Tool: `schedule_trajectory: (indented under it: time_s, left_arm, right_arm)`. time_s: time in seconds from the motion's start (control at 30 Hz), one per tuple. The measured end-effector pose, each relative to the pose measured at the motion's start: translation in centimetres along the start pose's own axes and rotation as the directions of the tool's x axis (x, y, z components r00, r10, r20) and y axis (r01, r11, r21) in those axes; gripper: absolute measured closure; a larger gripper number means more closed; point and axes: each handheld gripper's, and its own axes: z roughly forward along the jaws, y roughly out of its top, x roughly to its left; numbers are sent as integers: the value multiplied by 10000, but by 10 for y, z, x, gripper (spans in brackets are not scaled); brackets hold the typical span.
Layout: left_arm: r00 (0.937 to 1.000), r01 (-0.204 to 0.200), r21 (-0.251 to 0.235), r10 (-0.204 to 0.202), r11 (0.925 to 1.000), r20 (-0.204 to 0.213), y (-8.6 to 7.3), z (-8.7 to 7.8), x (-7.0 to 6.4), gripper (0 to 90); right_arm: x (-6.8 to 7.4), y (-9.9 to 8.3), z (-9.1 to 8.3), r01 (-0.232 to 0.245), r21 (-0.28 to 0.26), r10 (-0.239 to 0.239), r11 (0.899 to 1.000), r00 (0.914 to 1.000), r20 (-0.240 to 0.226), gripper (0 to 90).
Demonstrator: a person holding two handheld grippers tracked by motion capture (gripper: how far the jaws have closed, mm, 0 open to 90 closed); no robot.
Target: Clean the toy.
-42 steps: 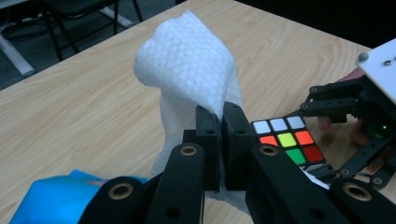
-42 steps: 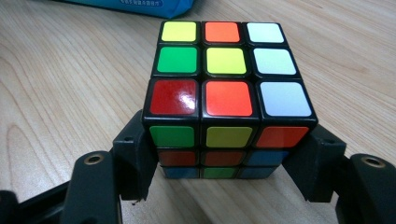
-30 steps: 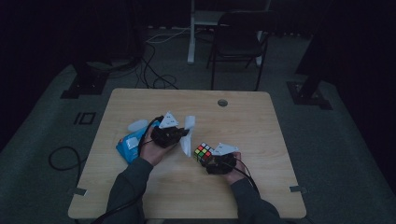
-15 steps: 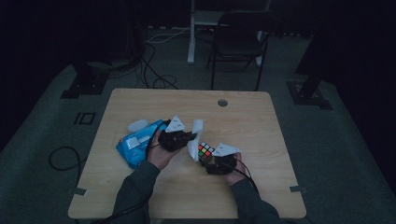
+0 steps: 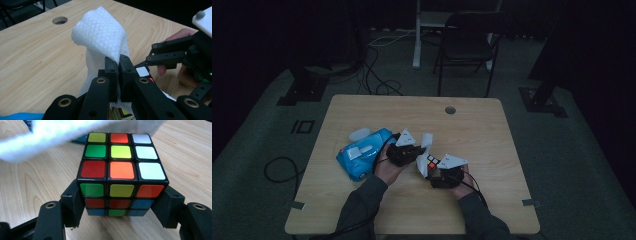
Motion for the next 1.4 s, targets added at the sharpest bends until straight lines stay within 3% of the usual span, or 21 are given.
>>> schedule_trajectory:
  time_s: [0.4, 0.77, 1.4]
  left_arm:
    - [9997, -149, 369, 142, 9992, 181, -5, 13, -5, 881]
    - [9996, -142, 389, 132, 9991, 252, -5, 14, -8, 881]
    - [9919, -611, 455, 556, 9971, 1145, -3, 19, -29, 880]
  right_arm:
    - [5, 3, -1, 184, -102, -186, 9998, 9998, -119, 342]
    - [5, 3, -2, 178, -122, -180, 9998, 9997, -188, 343]
    - [4, 3, -1, 138, -77, -139, 9999, 9998, -175, 343]
